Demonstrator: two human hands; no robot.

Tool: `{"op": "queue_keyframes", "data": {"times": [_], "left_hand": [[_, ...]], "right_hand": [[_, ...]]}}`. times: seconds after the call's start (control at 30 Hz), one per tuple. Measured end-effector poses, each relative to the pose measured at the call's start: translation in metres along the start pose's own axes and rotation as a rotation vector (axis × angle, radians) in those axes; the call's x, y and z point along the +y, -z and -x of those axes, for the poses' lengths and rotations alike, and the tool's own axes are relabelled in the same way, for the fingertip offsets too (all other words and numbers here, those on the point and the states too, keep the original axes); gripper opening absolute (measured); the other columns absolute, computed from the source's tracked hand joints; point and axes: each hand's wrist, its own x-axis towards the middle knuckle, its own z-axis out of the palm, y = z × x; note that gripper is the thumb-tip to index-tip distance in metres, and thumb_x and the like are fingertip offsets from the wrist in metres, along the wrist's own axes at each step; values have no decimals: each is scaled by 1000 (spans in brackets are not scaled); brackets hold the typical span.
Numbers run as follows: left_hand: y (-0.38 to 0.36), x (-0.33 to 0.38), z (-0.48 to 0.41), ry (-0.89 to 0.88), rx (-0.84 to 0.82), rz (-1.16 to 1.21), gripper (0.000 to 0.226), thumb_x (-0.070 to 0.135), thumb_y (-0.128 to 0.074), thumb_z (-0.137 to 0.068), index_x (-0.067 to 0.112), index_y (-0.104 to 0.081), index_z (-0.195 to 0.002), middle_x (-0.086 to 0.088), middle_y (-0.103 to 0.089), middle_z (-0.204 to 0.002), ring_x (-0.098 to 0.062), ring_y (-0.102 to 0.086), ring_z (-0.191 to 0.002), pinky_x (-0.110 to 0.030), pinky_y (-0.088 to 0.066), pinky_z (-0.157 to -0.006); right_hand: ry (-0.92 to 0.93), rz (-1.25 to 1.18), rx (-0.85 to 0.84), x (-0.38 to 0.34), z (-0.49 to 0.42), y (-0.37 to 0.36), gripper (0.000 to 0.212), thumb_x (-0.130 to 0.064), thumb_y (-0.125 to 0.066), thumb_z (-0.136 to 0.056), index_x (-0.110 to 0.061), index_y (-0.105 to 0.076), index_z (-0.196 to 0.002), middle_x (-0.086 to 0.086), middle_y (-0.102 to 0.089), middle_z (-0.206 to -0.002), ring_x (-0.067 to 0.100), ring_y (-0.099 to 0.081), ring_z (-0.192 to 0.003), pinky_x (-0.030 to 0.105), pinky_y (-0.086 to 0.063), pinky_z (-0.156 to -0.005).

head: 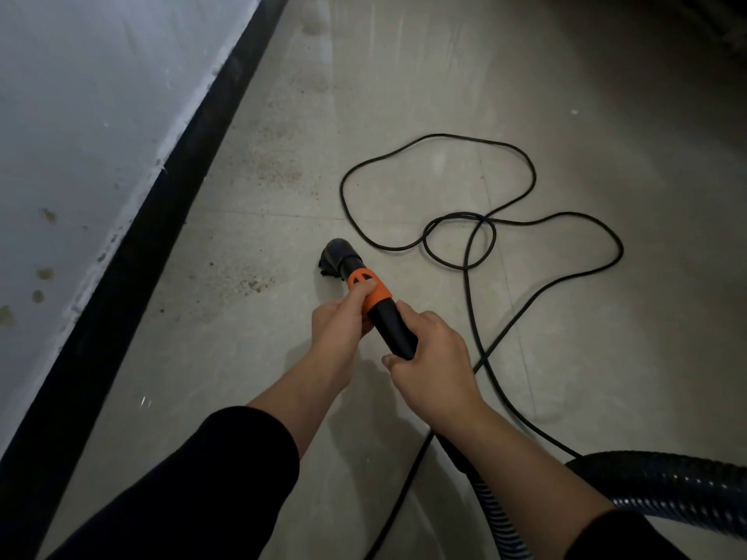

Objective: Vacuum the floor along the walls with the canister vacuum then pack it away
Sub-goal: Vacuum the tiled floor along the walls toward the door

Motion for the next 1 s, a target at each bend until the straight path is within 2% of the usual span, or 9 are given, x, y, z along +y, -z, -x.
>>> {"op": "queue_keyframes", "data": {"times": [0.37,0.53,0.73,1.0], "left_hand": [[-10,5,-5,14,-43,-13,21,26,-73,-84,7,-65,-81,-11,-70,-86,-23,-70,-88,-39,-53,-96],[1,8,-4,-2,-5,2,23,27,-76,-81,7,-66,-76,-9,-71,-79,-21,-70,-83,-41,-52,-97],[26,11,-3,-35,57,22,23,25,-76,-81,6,-64,-74,-9,-69,-79,-22,-70,-83,-37,-56,-90],[50,14,-3,-52,117,30,24,26,-77,-79,7,-66,-70,-9,-68,-78,-29,-70,-92,-43,-56,-92]], "right_hand": [[-26,-4,2,-1,-7,9,52,-11,-66,-84,-25,-51,-132,-2,-48,-87,10,-50,-74,11,-36,-56],[-23,-30,-20,-9,-7,1,41,-12,-66,-84,-23,-54,-121,1,-51,-87,12,-51,-74,14,-36,-56],[1,-49,-60,-22,-4,-16,35,-12,-67,-84,-23,-55,-115,0,-50,-85,11,-50,-71,15,-36,-55],[34,-44,-115,-39,-3,-25,37,-11,-69,-81,-24,-58,-115,1,-52,-80,11,-50,-67,17,-38,-55]]}}
